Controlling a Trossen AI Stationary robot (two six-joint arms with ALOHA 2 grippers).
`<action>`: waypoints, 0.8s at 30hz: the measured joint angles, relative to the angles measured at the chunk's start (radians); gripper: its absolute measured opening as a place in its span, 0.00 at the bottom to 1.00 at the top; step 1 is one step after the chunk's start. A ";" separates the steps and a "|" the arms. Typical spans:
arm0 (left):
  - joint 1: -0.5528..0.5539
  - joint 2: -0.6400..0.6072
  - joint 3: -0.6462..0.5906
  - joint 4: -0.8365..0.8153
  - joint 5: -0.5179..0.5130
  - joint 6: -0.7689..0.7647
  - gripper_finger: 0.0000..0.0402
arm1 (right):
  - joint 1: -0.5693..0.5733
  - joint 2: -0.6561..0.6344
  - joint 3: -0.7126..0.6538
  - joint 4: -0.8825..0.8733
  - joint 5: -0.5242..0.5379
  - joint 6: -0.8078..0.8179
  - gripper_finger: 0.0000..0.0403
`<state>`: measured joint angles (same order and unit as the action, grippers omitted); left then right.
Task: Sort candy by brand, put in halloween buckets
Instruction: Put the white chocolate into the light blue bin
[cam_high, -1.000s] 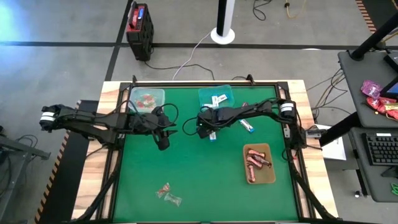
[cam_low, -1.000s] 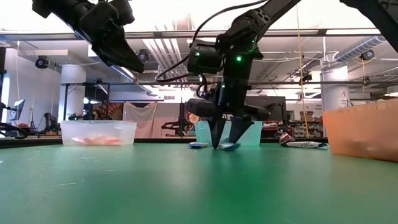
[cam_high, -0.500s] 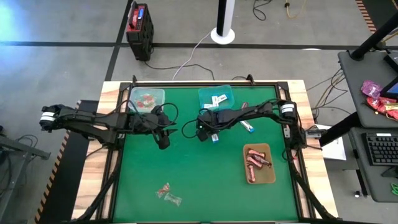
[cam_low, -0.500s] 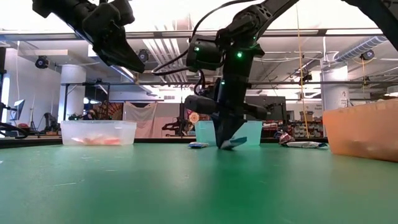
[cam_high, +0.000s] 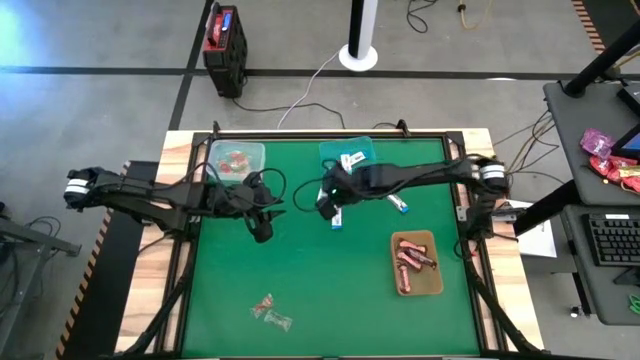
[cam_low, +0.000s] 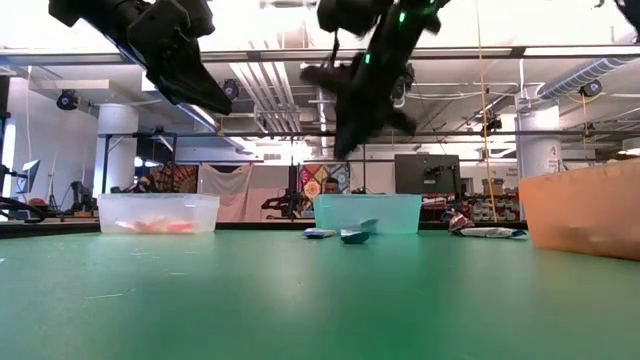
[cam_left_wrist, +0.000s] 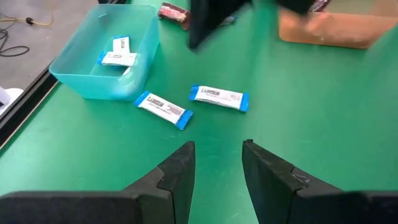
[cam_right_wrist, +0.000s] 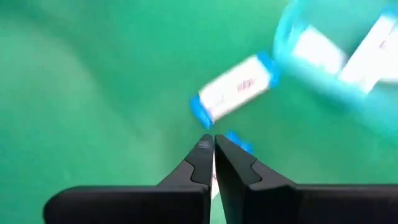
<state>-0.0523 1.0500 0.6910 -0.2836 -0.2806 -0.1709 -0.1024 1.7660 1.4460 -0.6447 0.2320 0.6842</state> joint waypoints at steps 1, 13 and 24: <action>-0.003 0.000 0.000 0.001 0.000 -0.004 0.29 | -0.006 -0.029 0.000 0.006 0.025 -0.018 0.02; -0.063 0.003 -0.001 0.005 0.045 -0.008 0.29 | -0.015 -0.033 -0.002 -0.065 0.002 0.021 0.02; -0.118 0.123 -0.010 0.110 0.045 -0.012 0.29 | 0.114 0.151 -0.003 -0.054 0.352 0.126 0.06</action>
<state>-0.1706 1.1733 0.6812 -0.1734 -0.2356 -0.1829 0.0115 1.9171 1.4433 -0.6990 0.5836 0.8104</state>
